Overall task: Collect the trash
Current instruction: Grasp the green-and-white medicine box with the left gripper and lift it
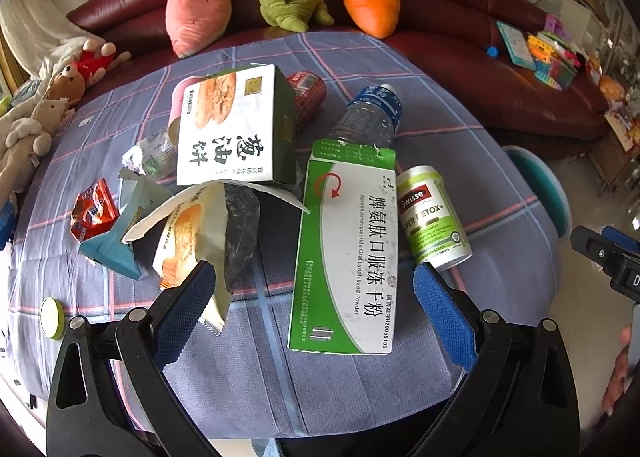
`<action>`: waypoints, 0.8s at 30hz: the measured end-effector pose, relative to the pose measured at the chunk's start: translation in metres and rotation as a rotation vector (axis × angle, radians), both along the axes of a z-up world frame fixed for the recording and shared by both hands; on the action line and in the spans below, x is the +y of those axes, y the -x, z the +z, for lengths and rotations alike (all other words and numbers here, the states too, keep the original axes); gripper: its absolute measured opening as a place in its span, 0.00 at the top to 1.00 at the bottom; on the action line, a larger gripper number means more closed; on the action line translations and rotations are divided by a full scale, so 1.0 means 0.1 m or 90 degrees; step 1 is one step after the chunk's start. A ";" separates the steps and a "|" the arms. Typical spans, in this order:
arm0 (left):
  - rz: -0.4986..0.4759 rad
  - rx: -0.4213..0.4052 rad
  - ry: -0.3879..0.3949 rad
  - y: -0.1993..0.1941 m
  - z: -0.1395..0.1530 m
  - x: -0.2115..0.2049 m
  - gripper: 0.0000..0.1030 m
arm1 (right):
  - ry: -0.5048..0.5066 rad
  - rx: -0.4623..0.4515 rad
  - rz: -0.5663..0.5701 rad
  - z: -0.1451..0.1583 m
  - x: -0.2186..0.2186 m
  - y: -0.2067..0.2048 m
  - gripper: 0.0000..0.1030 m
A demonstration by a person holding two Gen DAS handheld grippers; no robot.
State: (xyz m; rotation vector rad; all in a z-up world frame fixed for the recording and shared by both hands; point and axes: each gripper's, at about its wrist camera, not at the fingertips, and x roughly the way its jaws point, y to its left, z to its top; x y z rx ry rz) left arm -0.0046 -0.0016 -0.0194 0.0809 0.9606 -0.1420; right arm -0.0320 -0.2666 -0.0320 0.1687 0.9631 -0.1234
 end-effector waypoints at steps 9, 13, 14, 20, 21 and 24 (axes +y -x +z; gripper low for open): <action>-0.064 0.056 -0.074 -0.16 -0.22 -0.24 0.06 | -0.013 0.010 -0.004 -0.08 -0.07 -0.05 0.06; -0.075 0.094 -0.079 -0.27 -0.36 -0.28 0.09 | -0.019 0.020 -0.003 -0.15 -0.10 -0.09 0.06; -0.073 0.100 -0.081 -0.30 -0.39 -0.28 0.09 | -0.021 0.022 -0.004 -0.17 -0.10 -0.10 0.06; -0.073 0.117 -0.102 -0.46 -0.54 -0.38 0.09 | -0.037 0.041 -0.009 -0.30 -0.14 -0.16 0.06; -0.071 0.121 -0.106 -0.49 -0.58 -0.39 0.09 | -0.038 0.044 -0.008 -0.32 -0.14 -0.17 0.06; -0.063 0.134 -0.105 -0.56 -0.70 -0.39 0.09 | -0.041 0.051 -0.006 -0.35 -0.14 -0.19 0.06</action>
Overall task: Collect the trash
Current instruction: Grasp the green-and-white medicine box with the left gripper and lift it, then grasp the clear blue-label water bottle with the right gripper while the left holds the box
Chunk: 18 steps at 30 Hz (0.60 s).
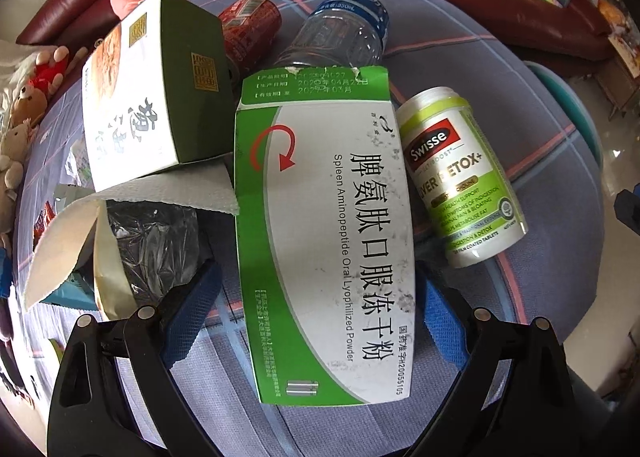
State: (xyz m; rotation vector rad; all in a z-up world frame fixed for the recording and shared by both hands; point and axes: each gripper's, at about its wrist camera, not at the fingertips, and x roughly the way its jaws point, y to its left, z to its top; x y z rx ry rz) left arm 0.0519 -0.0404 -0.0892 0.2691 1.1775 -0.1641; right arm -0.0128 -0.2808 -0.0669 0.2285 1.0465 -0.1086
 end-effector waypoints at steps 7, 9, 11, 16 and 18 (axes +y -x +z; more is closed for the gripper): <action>0.002 -0.026 0.054 0.07 0.03 0.11 0.29 | -0.004 0.009 0.007 0.00 0.02 -0.05 0.06; 0.004 -0.031 0.073 0.12 0.12 0.18 0.29 | -0.006 0.011 0.012 0.00 0.05 -0.08 0.06; 0.001 -0.038 0.091 0.18 0.23 0.25 0.29 | -0.007 0.012 0.019 0.02 0.08 -0.10 0.06; 0.004 -0.070 0.149 0.29 0.70 0.40 0.29 | -0.019 0.017 0.045 0.07 0.17 -0.20 0.06; 0.010 -0.099 0.174 0.28 0.94 0.49 0.29 | -0.024 0.018 0.058 0.12 0.22 -0.29 0.06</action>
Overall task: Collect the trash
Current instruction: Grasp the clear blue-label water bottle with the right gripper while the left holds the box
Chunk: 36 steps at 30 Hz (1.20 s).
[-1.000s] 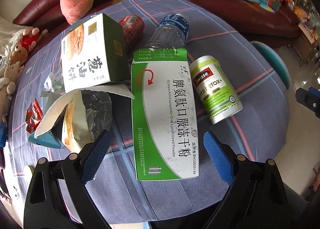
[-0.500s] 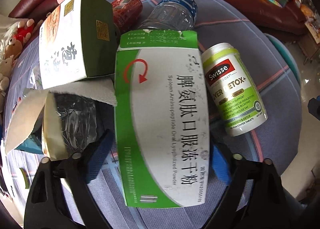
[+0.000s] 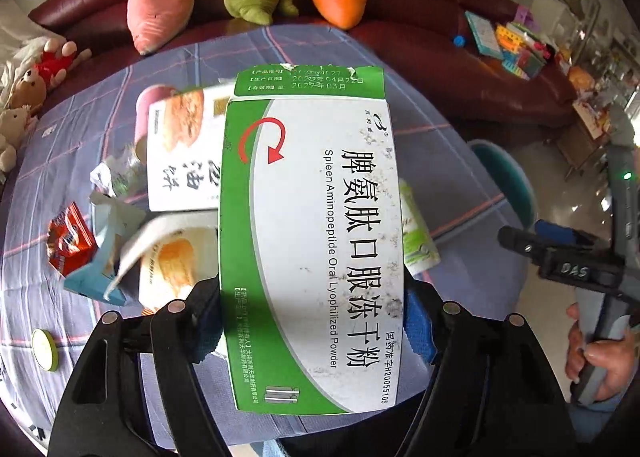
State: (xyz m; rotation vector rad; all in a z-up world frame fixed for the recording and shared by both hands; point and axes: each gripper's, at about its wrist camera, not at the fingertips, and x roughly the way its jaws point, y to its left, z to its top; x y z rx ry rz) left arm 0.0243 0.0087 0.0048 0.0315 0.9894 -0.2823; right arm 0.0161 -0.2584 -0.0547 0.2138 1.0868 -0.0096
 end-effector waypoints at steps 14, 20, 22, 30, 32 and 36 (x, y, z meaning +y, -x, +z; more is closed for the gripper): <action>0.113 -0.080 0.031 -0.68 0.55 0.81 0.29 | -0.057 0.046 0.080 0.20 0.81 -1.19 0.25; 0.119 -0.057 0.047 -0.93 0.38 1.05 0.29 | -0.095 0.094 0.067 0.00 1.06 -1.65 0.25; 0.120 -0.050 0.048 -1.00 0.33 1.09 0.29 | -0.096 0.106 0.065 -0.07 1.09 -1.74 0.25; 0.110 -0.020 0.059 -1.20 0.14 1.15 0.29 | -0.138 0.148 0.074 -0.36 1.24 -2.00 0.25; 0.108 -0.017 0.059 -1.22 0.12 1.13 0.29 | -0.152 0.163 0.080 -0.45 1.28 -2.01 0.27; 0.111 -0.015 0.058 -1.21 0.12 1.12 0.29 | -0.160 0.134 0.107 -0.37 1.32 -1.97 0.39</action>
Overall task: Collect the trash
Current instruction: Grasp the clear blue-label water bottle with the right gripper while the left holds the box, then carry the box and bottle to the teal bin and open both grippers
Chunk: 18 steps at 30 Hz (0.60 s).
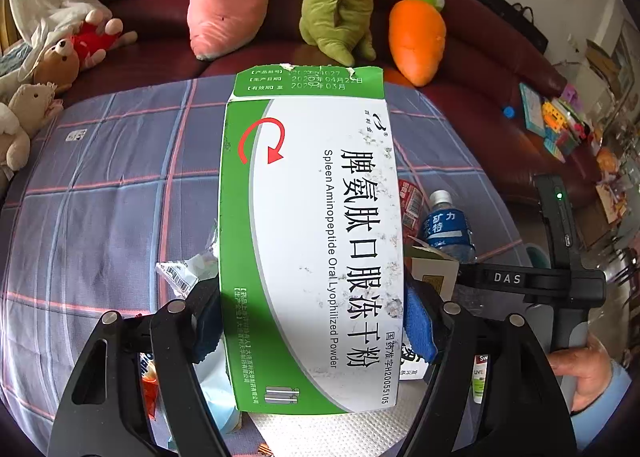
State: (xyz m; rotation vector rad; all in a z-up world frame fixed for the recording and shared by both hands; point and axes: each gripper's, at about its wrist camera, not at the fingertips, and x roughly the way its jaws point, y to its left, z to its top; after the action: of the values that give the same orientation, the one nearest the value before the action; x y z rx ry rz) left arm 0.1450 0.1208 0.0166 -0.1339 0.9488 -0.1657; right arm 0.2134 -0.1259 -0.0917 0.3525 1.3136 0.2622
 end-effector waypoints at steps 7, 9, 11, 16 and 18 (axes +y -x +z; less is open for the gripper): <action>-0.025 -0.037 -0.010 0.11 0.27 -0.21 0.29 | -0.008 -0.083 0.023 0.53 -0.09 0.13 0.40; -0.033 -0.045 -0.013 0.15 0.33 -0.32 0.29 | -0.013 -0.093 0.023 0.62 -0.16 0.18 0.40; -0.038 -0.047 -0.013 0.17 0.37 -0.42 0.29 | -0.018 -0.099 0.019 0.66 -0.26 0.25 0.40; -0.067 -0.045 -0.013 0.24 0.41 -0.75 0.29 | -0.025 -0.122 -0.016 0.81 -0.70 0.45 0.40; -0.088 -0.043 -0.018 0.27 0.41 -0.94 0.29 | -0.029 -0.127 -0.040 0.84 -0.96 0.54 0.40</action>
State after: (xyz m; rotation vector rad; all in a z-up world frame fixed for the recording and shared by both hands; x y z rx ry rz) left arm 0.1184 0.0265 0.0578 -0.0356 0.8929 -0.2826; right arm 0.1589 -0.2219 -0.0075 0.3956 1.1005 0.2669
